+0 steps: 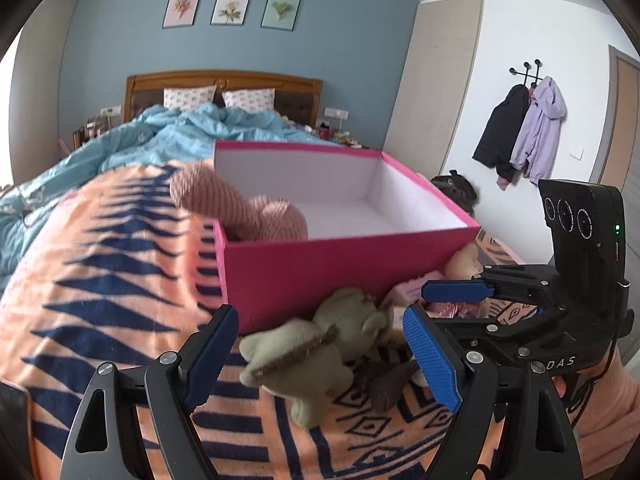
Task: Organize objects
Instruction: 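Lower the bunny into the pink box and open both grippers, then close both grippers on the green turtle plush and lift it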
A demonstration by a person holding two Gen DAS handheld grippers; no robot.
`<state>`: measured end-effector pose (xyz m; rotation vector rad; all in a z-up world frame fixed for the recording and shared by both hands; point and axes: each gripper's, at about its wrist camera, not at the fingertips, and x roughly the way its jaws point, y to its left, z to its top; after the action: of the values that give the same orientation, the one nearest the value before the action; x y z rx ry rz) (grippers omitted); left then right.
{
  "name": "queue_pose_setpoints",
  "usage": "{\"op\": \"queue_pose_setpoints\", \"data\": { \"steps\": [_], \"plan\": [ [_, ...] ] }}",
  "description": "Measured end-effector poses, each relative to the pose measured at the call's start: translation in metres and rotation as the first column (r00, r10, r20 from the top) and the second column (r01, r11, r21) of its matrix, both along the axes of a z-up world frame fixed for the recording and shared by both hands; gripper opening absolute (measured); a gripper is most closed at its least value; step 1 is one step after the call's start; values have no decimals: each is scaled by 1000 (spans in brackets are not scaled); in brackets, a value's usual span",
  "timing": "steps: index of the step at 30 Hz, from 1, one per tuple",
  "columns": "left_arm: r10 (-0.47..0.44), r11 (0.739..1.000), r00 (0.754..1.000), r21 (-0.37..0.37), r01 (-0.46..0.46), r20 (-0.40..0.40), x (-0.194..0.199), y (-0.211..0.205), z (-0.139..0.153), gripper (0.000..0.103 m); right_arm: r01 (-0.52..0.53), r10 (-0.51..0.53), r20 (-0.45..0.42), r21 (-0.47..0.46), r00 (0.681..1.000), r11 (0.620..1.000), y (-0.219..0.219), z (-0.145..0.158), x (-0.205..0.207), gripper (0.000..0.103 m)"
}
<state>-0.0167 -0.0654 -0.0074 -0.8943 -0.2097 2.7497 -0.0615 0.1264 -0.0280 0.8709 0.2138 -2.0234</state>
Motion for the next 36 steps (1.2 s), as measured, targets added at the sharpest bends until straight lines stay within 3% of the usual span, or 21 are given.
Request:
{"op": "queue_pose_setpoints", "data": {
  "steps": [7, 14, 21, 28, 31, 34, 36],
  "plan": [
    [13, 1000, 999, -1, -12, 51, -1, -4, -20, 86, 3, -3, 1, 87, 1000, 996, -8, -16, 1, 52],
    [28, 1000, 994, 11, -29, 107, -7, -13, -37, 86, -107, 101, 49, 155, 994, 982, -10, -23, 21, 52],
    [26, 998, 989, 47, -33, 148, -12, -17, -47, 86, -63, 62, 31, 38, 998, 997, 2, 3, 9, 52],
    [15, 999, 987, 39, -21, 160, -14, -13, -46, 84, -6, 0, 68, 95, 998, 995, -33, -11, -34, 52],
    [7, 999, 985, 51, -16, 175, -14, -13, -49, 79, -6, -6, 90, 124, 996, 992, -46, -22, -41, 52],
    [-7, 998, 983, 61, -4, 183, -14, -11, -50, 76, 7, -20, 89, 151, 996, 989, -51, -28, -42, 59],
    [-23, 998, 982, 64, 11, 187, -14, -8, -51, 68, 7, -25, 103, 164, 994, 987, -54, -32, -43, 60]
  ]
}}
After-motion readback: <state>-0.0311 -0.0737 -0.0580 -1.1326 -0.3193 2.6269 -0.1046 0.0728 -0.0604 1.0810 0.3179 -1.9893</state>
